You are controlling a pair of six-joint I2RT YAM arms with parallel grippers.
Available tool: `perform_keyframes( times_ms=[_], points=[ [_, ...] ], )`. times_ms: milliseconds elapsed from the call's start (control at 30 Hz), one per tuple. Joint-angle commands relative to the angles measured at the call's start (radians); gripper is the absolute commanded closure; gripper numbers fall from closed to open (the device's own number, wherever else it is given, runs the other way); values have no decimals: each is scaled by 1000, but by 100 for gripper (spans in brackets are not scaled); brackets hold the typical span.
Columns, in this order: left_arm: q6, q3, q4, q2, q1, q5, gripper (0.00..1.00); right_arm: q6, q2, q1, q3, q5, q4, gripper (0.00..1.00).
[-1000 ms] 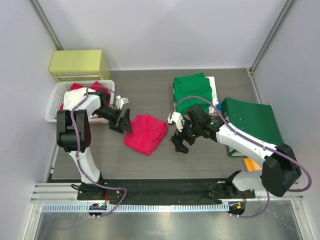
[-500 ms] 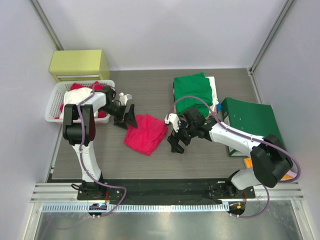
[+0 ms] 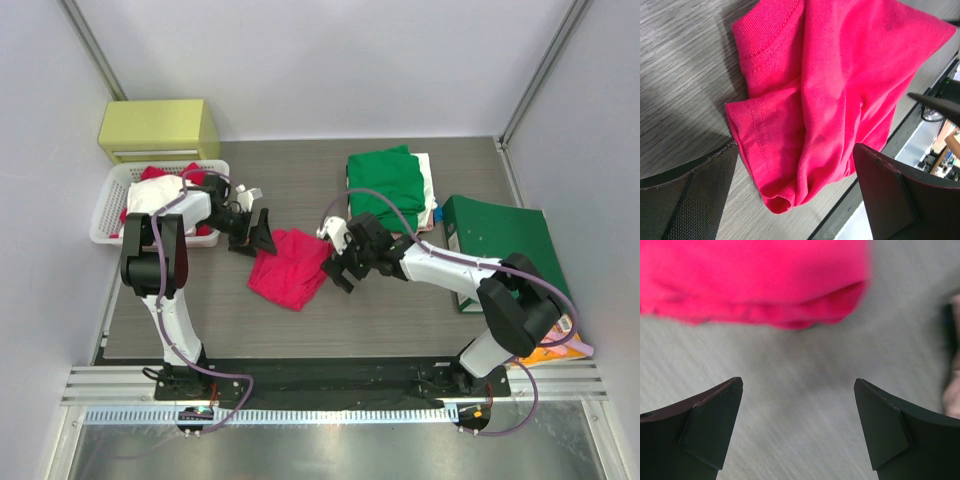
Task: Fold and stack the t-shirts
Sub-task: Put the neatly folded tshirt into the corner of the board with both arms
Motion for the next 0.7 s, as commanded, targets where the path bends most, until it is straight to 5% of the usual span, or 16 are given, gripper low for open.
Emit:
perform_keyframes(
  times_ms=[0, 233, 433, 667],
  points=[
    [-27, -80, 163, -23, -3, -92, 0, 96, -42, -74, 95, 142, 110, 0],
    [-70, -131, 215, -69, -3, -132, 0, 259, -10, -116, 73, -115, 132, 0],
    [-72, -152, 240, -90, -3, -144, 0, 228, 78, -149, 119, -648, 14, 0],
    [-65, -169, 243, -106, -3, -158, 0, 282, 66, -154, 46, -646, 112, 0]
  ],
)
